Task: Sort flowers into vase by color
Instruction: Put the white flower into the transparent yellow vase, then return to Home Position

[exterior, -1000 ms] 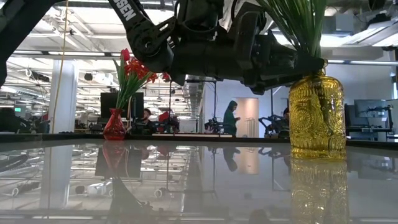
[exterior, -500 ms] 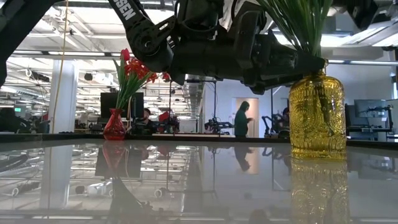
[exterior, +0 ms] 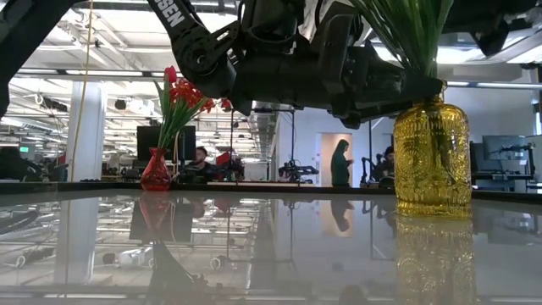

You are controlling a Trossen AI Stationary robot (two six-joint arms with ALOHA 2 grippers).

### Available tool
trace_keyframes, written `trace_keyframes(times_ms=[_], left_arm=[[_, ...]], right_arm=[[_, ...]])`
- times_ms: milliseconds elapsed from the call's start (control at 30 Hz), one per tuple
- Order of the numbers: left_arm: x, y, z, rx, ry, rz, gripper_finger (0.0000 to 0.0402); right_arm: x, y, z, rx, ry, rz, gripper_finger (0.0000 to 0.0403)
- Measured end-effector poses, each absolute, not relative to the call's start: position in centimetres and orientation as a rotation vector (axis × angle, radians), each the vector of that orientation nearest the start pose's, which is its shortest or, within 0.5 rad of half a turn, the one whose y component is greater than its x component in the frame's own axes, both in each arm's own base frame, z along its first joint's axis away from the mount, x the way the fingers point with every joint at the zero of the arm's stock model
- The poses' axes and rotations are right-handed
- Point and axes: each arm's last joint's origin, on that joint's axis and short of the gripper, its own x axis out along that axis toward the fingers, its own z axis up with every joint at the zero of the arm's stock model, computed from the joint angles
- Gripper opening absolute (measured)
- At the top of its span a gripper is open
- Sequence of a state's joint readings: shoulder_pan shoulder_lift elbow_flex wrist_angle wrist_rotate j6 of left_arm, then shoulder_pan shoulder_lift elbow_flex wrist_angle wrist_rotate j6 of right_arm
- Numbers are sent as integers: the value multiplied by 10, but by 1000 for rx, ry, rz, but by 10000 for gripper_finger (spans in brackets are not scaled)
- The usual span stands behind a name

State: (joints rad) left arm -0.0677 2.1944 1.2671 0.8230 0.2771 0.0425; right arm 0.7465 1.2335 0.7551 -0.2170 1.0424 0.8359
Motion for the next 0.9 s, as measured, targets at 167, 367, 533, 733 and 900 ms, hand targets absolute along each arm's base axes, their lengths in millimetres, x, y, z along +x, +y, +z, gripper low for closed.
trace_keyframes(times_ms=[167,367,533,733,900], left_arm=[[463,-39,148,31,97,-347,140],[463,-39,148,29,98,-347,140],[463,-39,148,29,99,-349,140],[463,-39,148,28,99,-352,140],[463,-39,148,28,99,-352,140]], right_arm=[[192,146,244,294,282,-410,59],[188,143,252,317,296,-359,123],[178,138,257,341,402,-235,192],[165,128,263,335,477,-173,244],[154,118,264,291,534,-176,248]])
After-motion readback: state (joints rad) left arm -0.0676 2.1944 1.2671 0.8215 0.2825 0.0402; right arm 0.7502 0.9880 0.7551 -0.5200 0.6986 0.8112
